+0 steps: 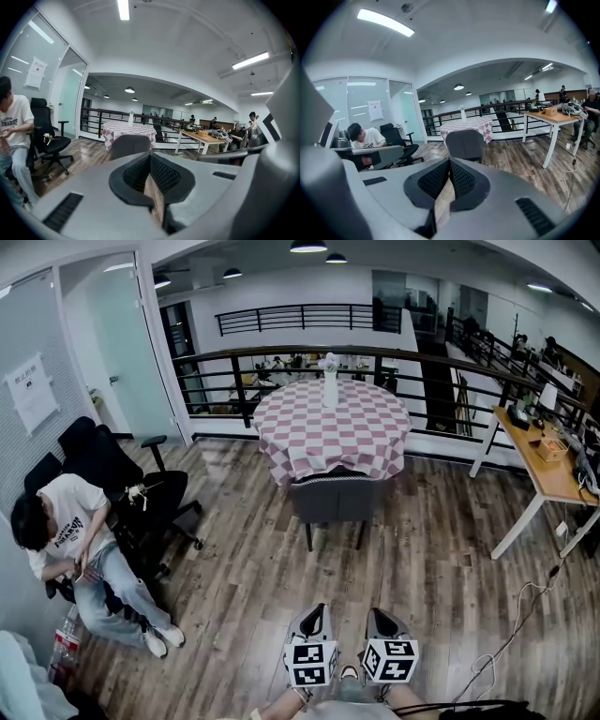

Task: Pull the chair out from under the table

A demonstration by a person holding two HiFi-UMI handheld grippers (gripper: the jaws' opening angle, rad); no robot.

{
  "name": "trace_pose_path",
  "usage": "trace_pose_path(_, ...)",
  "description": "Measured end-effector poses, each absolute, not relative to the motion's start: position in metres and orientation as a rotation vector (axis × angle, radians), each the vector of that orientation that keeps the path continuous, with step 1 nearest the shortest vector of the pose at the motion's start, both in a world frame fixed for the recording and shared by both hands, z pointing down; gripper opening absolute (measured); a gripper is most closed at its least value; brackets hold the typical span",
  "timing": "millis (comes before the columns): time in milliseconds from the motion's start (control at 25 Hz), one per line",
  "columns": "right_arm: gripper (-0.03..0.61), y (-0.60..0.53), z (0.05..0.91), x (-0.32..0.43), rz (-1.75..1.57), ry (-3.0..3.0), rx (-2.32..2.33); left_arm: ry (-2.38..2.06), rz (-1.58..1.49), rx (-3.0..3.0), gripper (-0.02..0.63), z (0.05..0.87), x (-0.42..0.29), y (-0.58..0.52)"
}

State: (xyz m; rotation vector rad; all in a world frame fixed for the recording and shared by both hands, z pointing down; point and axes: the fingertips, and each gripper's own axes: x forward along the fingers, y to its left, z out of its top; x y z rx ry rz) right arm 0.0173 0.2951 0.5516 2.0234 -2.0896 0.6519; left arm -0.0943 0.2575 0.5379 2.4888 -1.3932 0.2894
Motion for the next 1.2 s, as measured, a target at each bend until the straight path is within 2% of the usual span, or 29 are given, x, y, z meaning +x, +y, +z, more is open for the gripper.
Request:
trace_pose_path(680,0.018,0.209,0.54,0.074,0.641,-2.161,1.942,-1.468,0.257,2.453,0.002,0.522,-0.035,0.177)
trace_pose_path(1200,0.018,0.16,0.551,0.088,0.66,-2.215,1.849,-1.535,0.279,2.42,0.002,0.528,-0.015,0.13)
